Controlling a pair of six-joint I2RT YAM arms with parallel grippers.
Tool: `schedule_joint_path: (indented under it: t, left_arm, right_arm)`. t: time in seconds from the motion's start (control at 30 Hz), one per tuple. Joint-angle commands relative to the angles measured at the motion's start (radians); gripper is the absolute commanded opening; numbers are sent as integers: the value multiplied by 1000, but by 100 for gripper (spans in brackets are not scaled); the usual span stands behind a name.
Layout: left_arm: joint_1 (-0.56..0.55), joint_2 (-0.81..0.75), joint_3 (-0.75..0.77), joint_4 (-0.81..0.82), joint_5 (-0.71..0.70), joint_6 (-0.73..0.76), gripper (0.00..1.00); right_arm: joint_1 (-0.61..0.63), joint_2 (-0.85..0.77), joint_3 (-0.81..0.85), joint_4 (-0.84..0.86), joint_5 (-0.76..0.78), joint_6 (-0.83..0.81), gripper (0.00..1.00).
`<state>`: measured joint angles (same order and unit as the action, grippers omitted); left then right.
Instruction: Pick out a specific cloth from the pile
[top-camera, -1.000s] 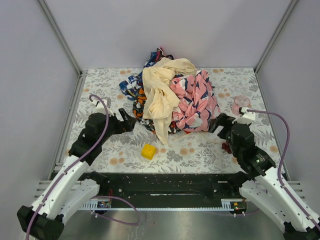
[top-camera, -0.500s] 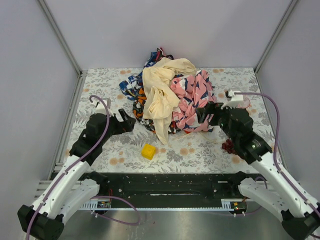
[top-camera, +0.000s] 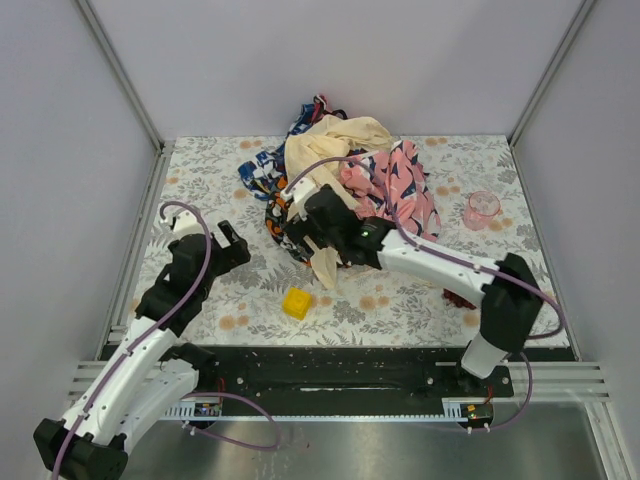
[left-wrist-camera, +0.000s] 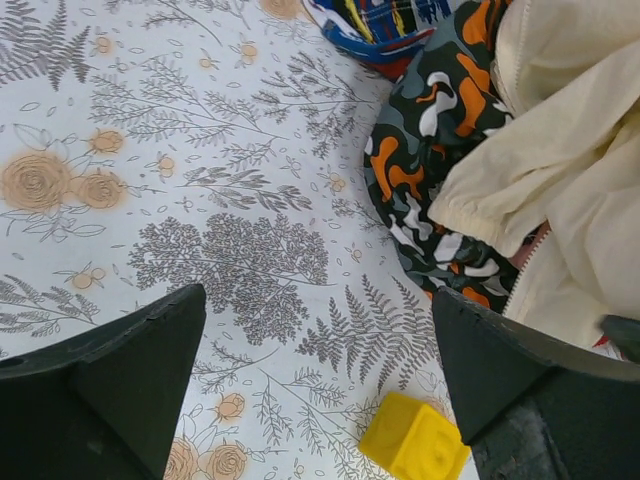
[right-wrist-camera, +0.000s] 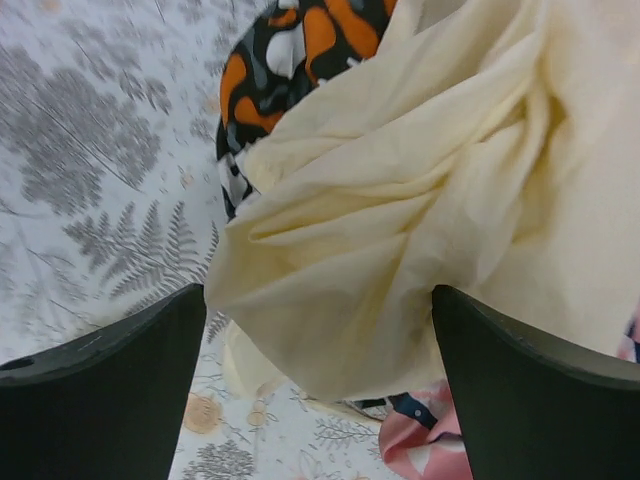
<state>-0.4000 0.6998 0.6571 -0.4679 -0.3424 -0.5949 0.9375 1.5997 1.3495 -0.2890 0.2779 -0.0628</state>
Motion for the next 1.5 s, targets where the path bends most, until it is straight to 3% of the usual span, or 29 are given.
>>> schedule_joint_path:
  t: [0.0, 0.13, 0.43, 0.6, 0.63, 0.73, 0.77, 0.83, 1.03, 1.17, 1.3, 1.47]
  left_arm:
    - [4, -49, -25, 11, -106, -20, 99]
    - [4, -65, -27, 8, -113, -19, 99]
    - [4, -56, -33, 9, -124, -13, 99]
    - [6, -56, -30, 5, -124, -13, 99]
    - [4, -57, -28, 5, -125, -14, 99]
    - [4, -63, -27, 2, -119, -13, 99]
    - [4, -66, -27, 3, -121, -14, 99]
    - [4, -74, -30, 3, -125, -14, 99]
    - [4, -72, -30, 6, -129, -13, 99]
    - [4, -59, -19, 12, -110, 0, 99]
    - [4, -42, -19, 58, -46, 26, 99]
    - [4, 3, -14, 141, 97, 66, 99]
  right_arm:
    - [69, 155, 91, -58, 125, -280, 99]
    - [83, 284, 122, -67, 231, -364, 99]
    - [64, 509, 155, -102, 170, -436, 99]
    - [37, 607, 171, -108, 274, -447, 98]
    - [34, 626, 177, -99, 297, -440, 90]
    - [21, 667, 191, -24, 423, -425, 53]
    - [20, 674, 194, 5, 464, -442, 39]
    - [14, 677, 201, 74, 545, -466, 0]
    - [4, 550, 200, 397, 650, -603, 0]
    - [-22, 445, 264, 510, 653, -678, 0]
    - [-86, 369, 359, 453, 578, -600, 0]
    - [-264, 377, 497, 250, 427, -405, 0]
